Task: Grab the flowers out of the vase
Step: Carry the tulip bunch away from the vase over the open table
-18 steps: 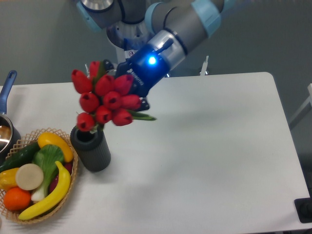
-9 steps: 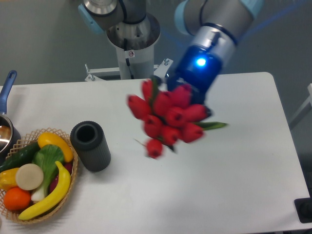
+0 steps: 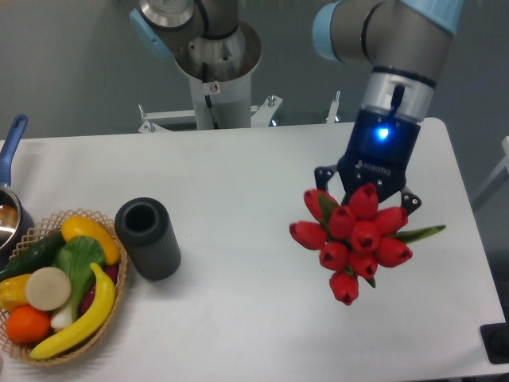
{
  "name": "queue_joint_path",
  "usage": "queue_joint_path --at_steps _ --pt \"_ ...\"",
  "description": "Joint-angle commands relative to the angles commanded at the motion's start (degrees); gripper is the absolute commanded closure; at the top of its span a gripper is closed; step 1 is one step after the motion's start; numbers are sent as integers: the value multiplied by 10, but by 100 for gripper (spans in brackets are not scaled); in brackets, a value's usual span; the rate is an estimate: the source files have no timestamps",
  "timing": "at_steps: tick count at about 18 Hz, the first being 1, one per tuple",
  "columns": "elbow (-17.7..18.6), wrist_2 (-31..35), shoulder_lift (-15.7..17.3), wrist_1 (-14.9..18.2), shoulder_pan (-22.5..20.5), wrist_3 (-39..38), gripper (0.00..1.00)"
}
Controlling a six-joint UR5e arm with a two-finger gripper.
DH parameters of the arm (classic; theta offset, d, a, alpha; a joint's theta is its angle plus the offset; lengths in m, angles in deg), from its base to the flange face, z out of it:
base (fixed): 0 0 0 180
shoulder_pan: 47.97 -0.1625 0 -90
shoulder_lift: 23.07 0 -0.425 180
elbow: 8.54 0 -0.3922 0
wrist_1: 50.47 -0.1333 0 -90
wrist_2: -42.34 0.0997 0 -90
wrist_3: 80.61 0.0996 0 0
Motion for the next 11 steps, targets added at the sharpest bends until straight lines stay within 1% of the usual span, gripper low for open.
queue_joint_path --at_steps 2,5,8,11 --pt "4 54 -3 19 0 4 100" --pt "-5 113 -17 50 7 6 100" --pt "-10 175 -29 67 32 7 97" --pt "-11 236 -40 78 58 7 96"
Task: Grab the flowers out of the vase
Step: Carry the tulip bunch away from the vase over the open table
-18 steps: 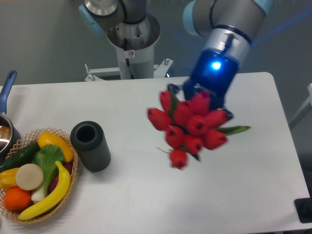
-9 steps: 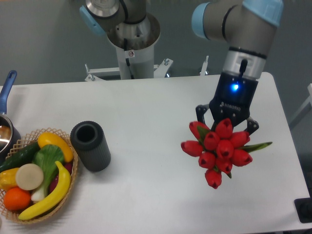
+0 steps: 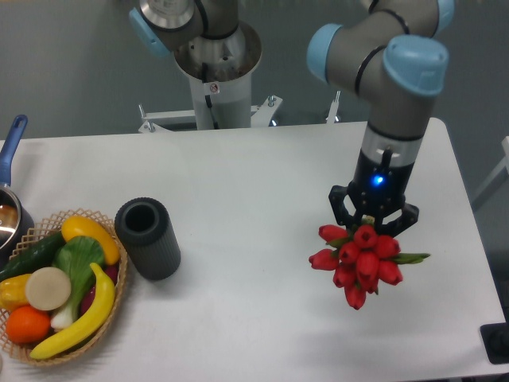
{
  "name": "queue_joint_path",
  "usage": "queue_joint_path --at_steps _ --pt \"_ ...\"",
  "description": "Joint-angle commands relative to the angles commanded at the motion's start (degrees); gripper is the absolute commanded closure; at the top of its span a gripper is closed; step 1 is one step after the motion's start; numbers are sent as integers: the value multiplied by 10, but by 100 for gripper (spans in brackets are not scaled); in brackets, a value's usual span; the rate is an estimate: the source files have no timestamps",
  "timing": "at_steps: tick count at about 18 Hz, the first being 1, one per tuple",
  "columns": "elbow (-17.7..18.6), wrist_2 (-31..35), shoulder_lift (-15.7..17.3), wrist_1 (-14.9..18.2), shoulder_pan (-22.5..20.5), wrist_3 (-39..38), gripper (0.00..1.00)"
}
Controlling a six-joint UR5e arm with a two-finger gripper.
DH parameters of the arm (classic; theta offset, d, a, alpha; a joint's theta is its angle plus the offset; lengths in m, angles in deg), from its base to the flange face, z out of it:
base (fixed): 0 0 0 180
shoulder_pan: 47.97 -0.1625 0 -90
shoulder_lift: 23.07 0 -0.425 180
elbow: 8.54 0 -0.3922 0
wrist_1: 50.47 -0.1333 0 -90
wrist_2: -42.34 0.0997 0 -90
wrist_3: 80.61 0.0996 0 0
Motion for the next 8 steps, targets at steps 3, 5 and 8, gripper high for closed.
queue_joint_path --at_steps 3,5,8 --pt "2 19 -3 12 11 0 96" --pt "3 31 -4 25 14 1 96" --pt "4 61 -14 33 31 1 96"
